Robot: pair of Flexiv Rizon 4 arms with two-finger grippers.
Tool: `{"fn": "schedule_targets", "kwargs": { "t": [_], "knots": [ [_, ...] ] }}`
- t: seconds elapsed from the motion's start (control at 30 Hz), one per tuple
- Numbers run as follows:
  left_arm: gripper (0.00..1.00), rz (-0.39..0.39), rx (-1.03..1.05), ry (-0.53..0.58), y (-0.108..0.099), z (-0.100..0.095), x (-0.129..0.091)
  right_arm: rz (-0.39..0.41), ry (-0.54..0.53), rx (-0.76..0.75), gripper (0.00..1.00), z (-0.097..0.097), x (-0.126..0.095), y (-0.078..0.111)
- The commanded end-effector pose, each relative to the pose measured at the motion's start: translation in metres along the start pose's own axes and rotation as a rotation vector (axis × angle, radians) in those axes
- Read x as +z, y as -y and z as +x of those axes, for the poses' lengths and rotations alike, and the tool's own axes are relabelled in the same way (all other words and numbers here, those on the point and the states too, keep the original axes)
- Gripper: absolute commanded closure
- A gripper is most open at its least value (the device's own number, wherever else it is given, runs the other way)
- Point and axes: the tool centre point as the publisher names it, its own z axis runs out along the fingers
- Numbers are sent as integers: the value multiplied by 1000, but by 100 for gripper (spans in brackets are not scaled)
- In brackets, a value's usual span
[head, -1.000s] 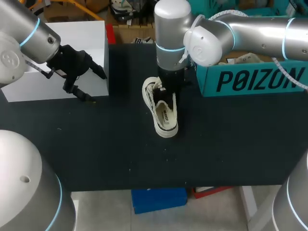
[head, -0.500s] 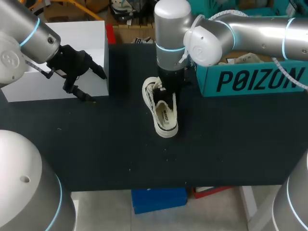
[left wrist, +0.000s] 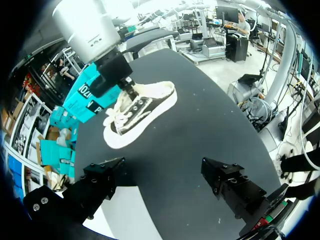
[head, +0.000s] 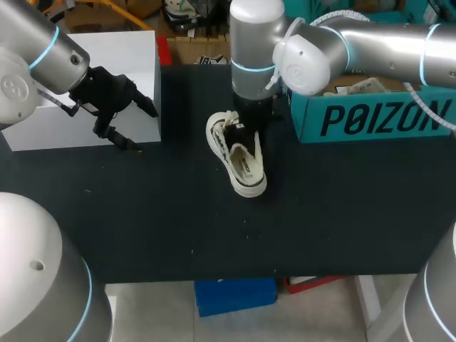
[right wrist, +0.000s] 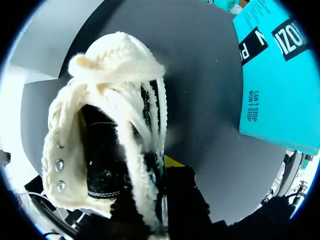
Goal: Take the shoe out of the shoebox, open the shoe tongue, remove and reinsert the insole, then place the shoe into the shoebox
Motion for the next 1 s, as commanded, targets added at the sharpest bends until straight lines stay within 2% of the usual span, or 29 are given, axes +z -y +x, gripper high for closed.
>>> {"fn": "schedule_targets", "kwargs": {
  "t": [0.03, 0.27, 0.47, 0.6, 0.77, 0.93, 1.0],
  "knots": [
    [0, 0, 2, 5, 0, 1, 1, -35, 22, 6, 100, -6, -50, 3],
    [0, 0, 2, 5, 0, 1, 1, -73, 50, 1, 100, -6, -99, 1],
    [0, 0, 2, 5, 0, 1, 1, -68, 73, -33, 100, -1, -124, 8],
    [0, 0, 2, 5, 0, 1, 1, -60, 101, -186, 100, -3, -139, 9],
    [0, 0, 2, 5, 0, 1, 1, -40, 198, -414, 100, -11, -162, 14],
    [0, 0, 2, 5, 0, 1, 1, -61, 273, -657, 100, -26, -185, 15],
    [0, 0, 2, 5, 0, 1, 1, -75, 343, -811, 100, -33, -192, 16]
  ]
}}
